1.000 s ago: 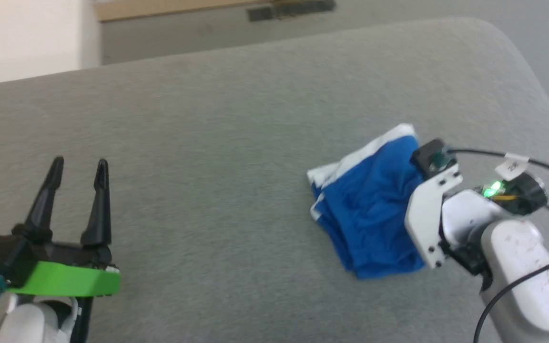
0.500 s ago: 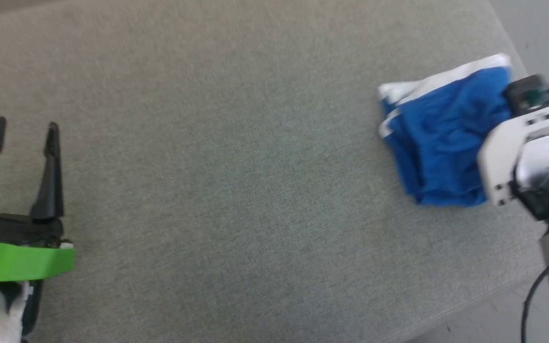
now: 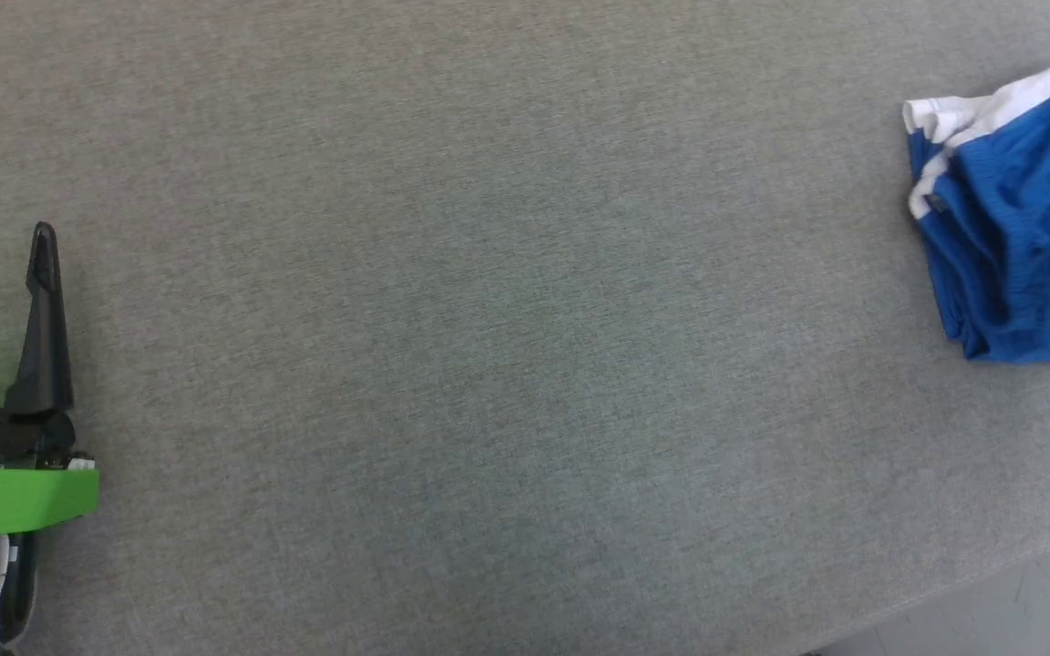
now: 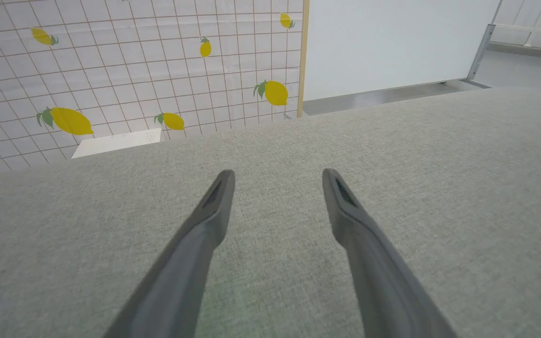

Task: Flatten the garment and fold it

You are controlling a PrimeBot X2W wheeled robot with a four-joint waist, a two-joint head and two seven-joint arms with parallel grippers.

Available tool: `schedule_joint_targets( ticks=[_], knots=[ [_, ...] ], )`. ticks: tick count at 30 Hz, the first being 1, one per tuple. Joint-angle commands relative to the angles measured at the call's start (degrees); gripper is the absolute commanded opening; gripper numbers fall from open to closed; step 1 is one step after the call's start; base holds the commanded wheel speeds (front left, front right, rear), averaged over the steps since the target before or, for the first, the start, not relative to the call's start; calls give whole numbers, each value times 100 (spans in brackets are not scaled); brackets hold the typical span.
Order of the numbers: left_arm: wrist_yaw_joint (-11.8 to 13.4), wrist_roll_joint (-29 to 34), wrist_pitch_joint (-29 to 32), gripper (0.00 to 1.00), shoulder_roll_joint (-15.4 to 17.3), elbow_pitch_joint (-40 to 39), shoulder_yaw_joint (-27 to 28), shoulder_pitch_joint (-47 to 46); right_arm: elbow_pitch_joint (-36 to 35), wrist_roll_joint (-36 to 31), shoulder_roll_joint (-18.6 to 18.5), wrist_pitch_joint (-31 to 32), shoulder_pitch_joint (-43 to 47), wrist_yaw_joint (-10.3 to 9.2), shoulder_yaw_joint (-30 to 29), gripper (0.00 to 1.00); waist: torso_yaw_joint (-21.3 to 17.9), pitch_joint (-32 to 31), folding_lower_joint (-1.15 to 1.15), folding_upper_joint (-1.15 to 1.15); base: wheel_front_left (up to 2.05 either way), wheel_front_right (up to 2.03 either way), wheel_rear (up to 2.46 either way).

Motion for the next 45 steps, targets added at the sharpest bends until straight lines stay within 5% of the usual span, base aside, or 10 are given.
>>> schedule_joint_targets(
  ticks=[1,10,20,36,45],
  knots=[
    [21,-68,-46,100,18,51,-31,19,-38,-81,16,-48,-66,-11,-60,100,59,-72,-1,0,0,0,0],
    [187,-95,-164,100,-393,399,-196,95,-571,323,239,-825,-537,-11,255,100,39,-1115,-1,0,0,0,0],
    [338,-130,-222,100,-926,695,-237,5,-1053,1321,1019,-2429,-888,-11,1110,100,528,-1965,-1,0,0,0,0],
    [450,81,-227,100,-1417,1307,-301,-29,-491,2721,1229,-4860,873,-11,1486,100,1709,-2884,-1,0,0,0,0],
    [490,96,-196,100,-1491,1637,-441,-52,-61,2686,1229,-5255,1723,-11,1483,100,2056,-3050,-1,0,0,0,0]
  ],
)
